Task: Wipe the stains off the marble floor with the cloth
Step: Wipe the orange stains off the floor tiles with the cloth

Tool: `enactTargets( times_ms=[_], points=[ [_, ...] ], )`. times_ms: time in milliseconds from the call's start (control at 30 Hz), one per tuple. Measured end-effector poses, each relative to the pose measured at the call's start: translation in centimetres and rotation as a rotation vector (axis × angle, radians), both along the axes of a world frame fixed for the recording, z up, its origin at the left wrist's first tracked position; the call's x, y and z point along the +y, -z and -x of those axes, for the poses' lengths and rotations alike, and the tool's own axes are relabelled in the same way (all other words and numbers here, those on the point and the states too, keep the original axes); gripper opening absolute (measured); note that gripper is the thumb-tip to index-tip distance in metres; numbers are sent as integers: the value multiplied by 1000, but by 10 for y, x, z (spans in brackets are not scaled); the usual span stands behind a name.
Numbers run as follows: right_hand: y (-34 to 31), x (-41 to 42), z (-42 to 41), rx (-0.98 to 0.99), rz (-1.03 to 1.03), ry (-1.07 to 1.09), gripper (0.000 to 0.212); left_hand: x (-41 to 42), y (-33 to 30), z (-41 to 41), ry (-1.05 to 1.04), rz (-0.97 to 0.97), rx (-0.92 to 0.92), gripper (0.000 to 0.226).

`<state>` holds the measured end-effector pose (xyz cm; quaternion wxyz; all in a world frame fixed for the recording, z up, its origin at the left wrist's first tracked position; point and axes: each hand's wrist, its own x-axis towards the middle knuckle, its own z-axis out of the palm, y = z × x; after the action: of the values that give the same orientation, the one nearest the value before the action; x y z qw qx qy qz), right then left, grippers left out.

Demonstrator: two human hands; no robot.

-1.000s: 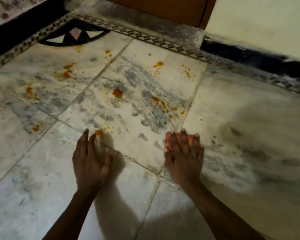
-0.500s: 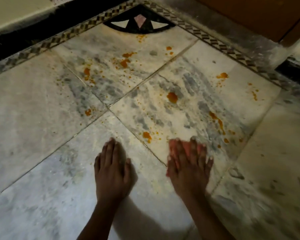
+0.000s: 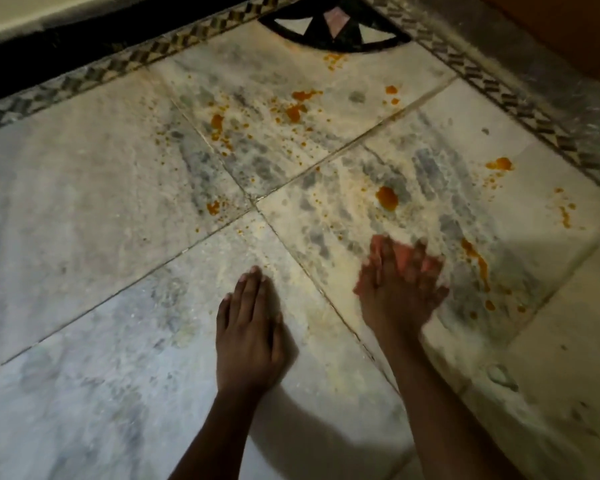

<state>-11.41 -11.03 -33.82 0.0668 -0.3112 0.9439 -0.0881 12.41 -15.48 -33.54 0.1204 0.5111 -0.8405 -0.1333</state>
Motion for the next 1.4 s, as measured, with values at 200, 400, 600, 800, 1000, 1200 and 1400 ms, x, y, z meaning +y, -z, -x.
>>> enactTargets(
  times_ms=[200,400,600,800,1000,1200,1400],
  points=[
    [-11,-35,-82,48,7,-566,57,-5,-7,1,-318,-18,-32,74],
    [-5,70,-15,125,-71,-469,61,-8,-7,4,-425,-42,-40,74],
    [6,-70,-28,38,71,-248,60,-10,-3,6,-431,-35,-69,75],
    [-22,112,-87,77,21,-730,66,-8,-18,5,-434,-67,0,74],
    [-1,-25,-5,-13,32,-135,66,-9,-9,4,-426,-39,5,74],
    [-14,60,-124,78,33,-913,62,-18,-17,-28,-298,-50,202,67],
    [8,13,-17,116,84,-275,61,-100,-9,-87,-322,28,21,69]
  ],
)
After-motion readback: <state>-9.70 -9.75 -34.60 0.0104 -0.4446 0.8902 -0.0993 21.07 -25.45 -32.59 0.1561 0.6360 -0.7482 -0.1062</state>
